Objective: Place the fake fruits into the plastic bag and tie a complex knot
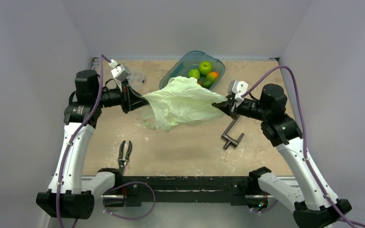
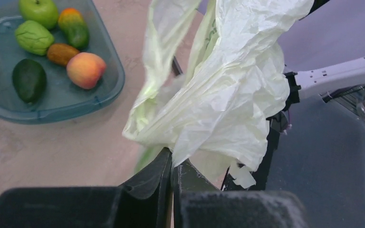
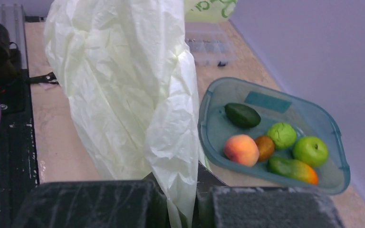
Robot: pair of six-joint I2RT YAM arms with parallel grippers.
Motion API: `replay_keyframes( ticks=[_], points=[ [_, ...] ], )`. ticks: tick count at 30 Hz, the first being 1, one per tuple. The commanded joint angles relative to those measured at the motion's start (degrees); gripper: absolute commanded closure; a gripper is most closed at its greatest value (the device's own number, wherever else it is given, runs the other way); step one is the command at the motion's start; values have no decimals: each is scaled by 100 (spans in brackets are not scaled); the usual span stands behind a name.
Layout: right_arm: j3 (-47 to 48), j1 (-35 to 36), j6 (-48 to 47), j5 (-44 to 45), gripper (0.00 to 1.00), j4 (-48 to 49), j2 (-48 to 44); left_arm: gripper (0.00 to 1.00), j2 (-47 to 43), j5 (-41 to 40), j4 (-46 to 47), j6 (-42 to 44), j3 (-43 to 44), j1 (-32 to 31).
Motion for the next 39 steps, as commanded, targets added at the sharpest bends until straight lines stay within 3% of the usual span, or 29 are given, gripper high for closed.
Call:
replay_keyframes(
  ticks=[1,4,6,10,11,12,16,17,24,28,34,39],
  points=[
    [310,-590,17,-107,100,-753,-1,100,-107,238,-870,918,368,808],
    [307,-661,74,-412,100,-839,68,100,-45,258,-1070,1148,529,835],
    [385,-667,192,-794,100,-859,185,100,28,536,-960,824,586,745],
    [923,-661,461,-1214,100,-1052,751,100,104,397,-1407,1239,697,85],
    [975,-664,669,-1357,100,-1007,857,96,34,296,-1414,1323,607,-24],
    [982,-669,1021,-1356,100,-811,926,74,-37,249,-1234,1249,457,-64],
    [863,-675,2172,-1267,100,-25,1048,5,-291,-39,-674,799,155,-70],
    [839,-686,2509,-1258,100,194,1101,1,-379,-82,-506,719,68,-70],
    [939,-1099,4207,-1480,100,971,1596,0,-1202,-524,-442,1650,-1046,-70],
    [813,-1173,4438,-1701,100,1057,1590,0,-1779,-735,806,1612,-1908,-232],
    [511,-1174,4555,-1905,100,1069,1446,0,-1357,-2085,2259,1906,-2098,-1180],
    [453,-1172,4507,-2025,100,890,1373,0,-795,-3902,3141,2625,-2152,-2277]
  ],
)
